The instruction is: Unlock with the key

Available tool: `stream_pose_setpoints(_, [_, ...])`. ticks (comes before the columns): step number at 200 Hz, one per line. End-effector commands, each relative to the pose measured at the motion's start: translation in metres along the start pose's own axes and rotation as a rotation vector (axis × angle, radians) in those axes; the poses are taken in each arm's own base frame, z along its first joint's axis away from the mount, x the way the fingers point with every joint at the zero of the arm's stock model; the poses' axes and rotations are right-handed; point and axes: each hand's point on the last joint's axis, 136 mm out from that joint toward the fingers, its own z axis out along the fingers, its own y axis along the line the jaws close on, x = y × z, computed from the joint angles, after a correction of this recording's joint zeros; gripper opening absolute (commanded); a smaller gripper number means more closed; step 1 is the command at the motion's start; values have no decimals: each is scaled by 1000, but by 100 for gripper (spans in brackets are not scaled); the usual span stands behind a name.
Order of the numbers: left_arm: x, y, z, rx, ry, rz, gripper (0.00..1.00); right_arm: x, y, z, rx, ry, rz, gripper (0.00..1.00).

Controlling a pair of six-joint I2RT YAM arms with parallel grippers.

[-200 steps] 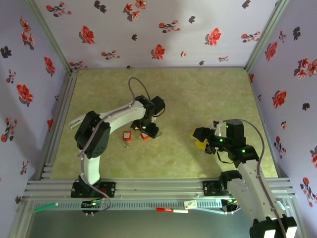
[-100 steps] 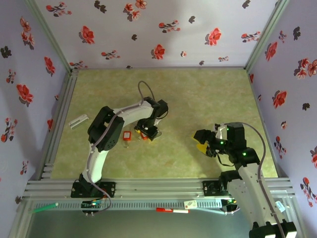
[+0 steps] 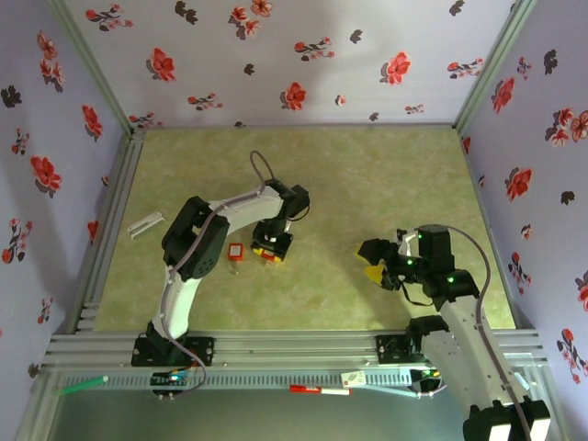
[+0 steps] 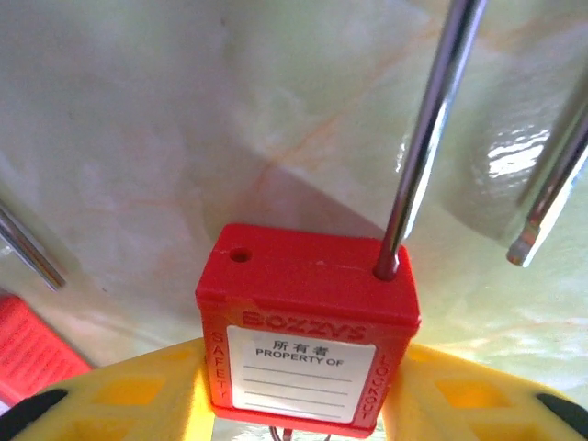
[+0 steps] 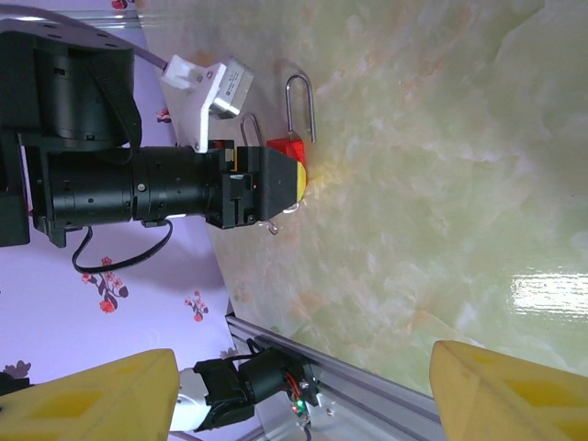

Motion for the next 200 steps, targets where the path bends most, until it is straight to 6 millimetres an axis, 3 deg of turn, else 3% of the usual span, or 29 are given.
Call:
stream_pose_setpoints(1, [5, -10, -19, 108, -3, -197, 48, -6, 14, -2, -36, -13, -48, 73])
stream_pose_setpoints(52, [2, -17, -40, 177, -36, -293, 61, -4, 11, 2, -29, 24, -59, 73])
stream_pose_setpoints(87, [3, 2, -65, 182, -94, -328, 65, -6, 13, 2, -23, 25, -72, 73])
stream_pose_setpoints(100, [0, 12, -87, 182, -171, -325, 66, -7, 15, 0, -16, 16, -90, 74])
stream_pose_setpoints(106, [-2, 18, -99, 179, -219, -316, 61, -8, 16, -1, -8, 11, -99, 74])
stream_pose_setpoints(116, [-7, 24, -131, 203, -338, -273, 52, -10, 20, -5, 3, -6, -128, 74])
stream_pose_setpoints(129, [-9, 34, -185, 239, -550, -218, 55, -13, 27, -13, 27, -40, -170, 76])
stream_pose_setpoints(144, [0, 60, -244, 250, -792, -216, 70, -19, 41, -24, 34, -95, -236, 80])
stream_pose_setpoints(164, [24, 110, -302, 248, -1054, -272, 91, -30, 54, -35, 66, -163, -307, 88])
stream_pose_setpoints(179, [47, 151, -325, 225, -1206, -332, 100, -41, 59, -42, 115, -209, -352, 90])
stream_pose_setpoints(190, [63, 182, -329, 186, -1290, -388, 100, -50, 63, -48, 152, -255, -390, 92])
stream_pose_setpoints(200, [76, 211, -331, 127, -1359, -440, 100, -61, 67, -56, 190, -313, -428, 99])
